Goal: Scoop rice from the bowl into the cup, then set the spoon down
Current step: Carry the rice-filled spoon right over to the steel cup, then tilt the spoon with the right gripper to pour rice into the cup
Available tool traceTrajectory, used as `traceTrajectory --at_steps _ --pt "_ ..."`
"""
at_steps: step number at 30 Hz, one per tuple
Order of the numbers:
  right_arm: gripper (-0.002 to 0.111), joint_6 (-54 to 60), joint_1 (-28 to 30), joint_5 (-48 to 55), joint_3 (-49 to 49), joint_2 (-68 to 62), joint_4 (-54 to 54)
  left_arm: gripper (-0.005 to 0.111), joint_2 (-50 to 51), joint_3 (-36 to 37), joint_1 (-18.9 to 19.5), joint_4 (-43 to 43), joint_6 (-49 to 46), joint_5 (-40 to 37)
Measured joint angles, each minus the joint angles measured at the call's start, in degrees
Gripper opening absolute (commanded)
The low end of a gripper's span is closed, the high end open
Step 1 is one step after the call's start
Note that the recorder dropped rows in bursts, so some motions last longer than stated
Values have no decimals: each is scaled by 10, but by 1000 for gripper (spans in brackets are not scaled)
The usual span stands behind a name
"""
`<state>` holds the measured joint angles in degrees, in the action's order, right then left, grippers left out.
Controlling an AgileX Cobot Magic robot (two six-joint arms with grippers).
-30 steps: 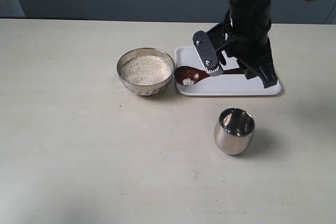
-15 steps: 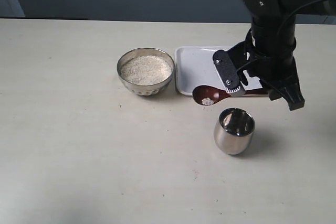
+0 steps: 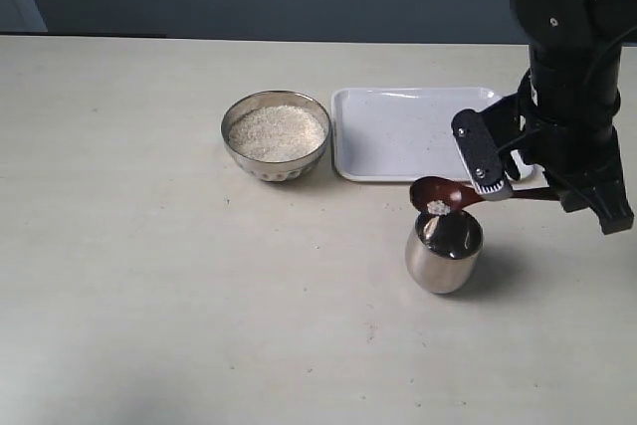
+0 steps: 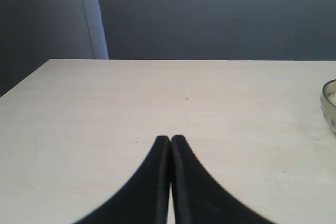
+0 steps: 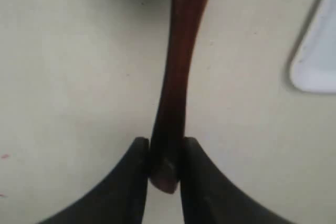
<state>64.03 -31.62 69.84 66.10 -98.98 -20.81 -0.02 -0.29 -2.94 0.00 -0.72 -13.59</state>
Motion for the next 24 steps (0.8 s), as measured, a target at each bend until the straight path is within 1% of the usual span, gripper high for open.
traceTrajectory --at_steps 5,15,21,24 --pt "-1 -27 0 -7 -27 0 -14 1 0 0 0 0 0 0" --pt "-1 -69 0 -39 -29 0 -46 1 0 0 0 0 0 0" --pt "-1 -98 0 -41 -56 0 -74 1 0 0 0 0 0 0" --pt "-1 -116 0 -63 -67 0 -81 1 0 0 0 0 0 0"
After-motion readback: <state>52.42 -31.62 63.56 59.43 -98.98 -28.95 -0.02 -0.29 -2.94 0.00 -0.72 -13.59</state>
